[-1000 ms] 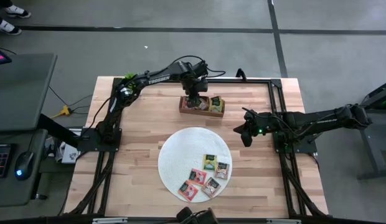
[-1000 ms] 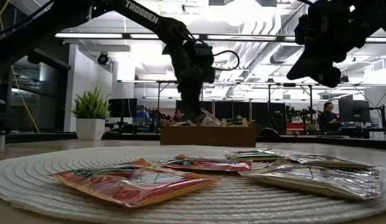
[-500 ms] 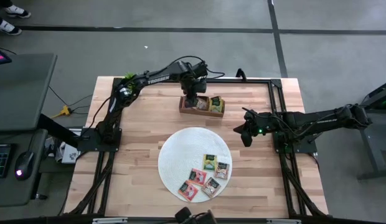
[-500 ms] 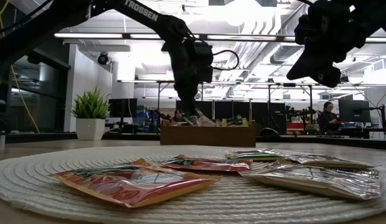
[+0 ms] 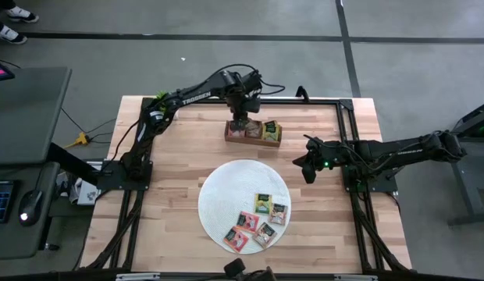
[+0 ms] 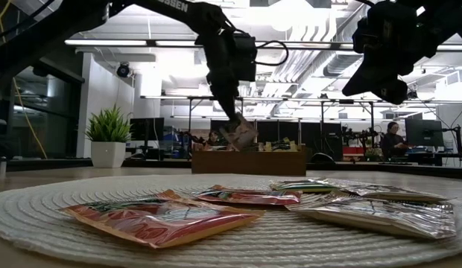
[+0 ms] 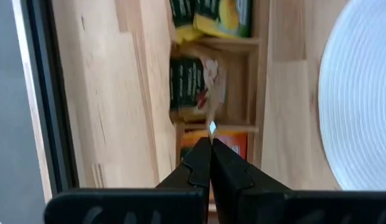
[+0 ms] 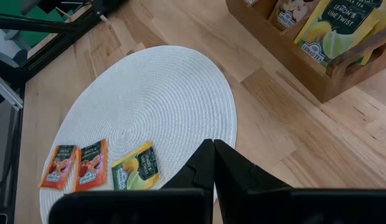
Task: Pick & Place Tea
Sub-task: Put the brown tea bag into the middle section of the wooden organizer
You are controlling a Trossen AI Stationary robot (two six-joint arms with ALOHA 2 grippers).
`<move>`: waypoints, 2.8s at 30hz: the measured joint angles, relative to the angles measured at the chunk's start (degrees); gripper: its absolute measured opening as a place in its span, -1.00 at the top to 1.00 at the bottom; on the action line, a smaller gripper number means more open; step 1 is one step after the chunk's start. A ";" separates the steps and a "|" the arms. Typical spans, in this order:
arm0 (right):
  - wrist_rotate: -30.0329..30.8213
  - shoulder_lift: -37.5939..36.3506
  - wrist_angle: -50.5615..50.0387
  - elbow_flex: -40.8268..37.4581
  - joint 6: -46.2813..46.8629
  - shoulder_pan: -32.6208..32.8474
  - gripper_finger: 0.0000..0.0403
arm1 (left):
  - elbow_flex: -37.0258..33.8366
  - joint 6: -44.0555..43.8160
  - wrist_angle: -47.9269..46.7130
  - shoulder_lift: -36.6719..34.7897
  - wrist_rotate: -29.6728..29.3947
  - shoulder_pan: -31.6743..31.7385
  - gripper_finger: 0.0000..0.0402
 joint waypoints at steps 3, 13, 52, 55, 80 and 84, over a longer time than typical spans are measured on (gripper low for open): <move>0.44 0.00 0.02 0.00 -0.27 0.00 1.00 | 0.00 1.49 -0.17 0.00 -0.80 -0.68 1.00; 1.04 0.00 0.04 0.00 -1.03 0.00 1.00 | 0.00 4.07 -0.04 0.00 -4.81 -3.59 1.00; -4.57 31.47 48.66 0.00 -20.73 -16.17 0.78 | -0.02 0.93 -0.28 0.01 -1.86 -3.84 1.00; -7.91 34.99 53.70 0.00 -20.94 -18.84 0.60 | -0.02 0.93 0.01 0.02 -1.28 -3.82 1.00; -19.54 49.55 43.29 18.78 -36.03 -25.63 0.14 | -0.04 6.29 -5.15 0.02 -5.06 -3.08 1.00; -19.47 49.58 41.02 18.77 -36.09 -26.79 0.14 | -0.04 7.76 -5.03 0.02 -4.57 -3.19 1.00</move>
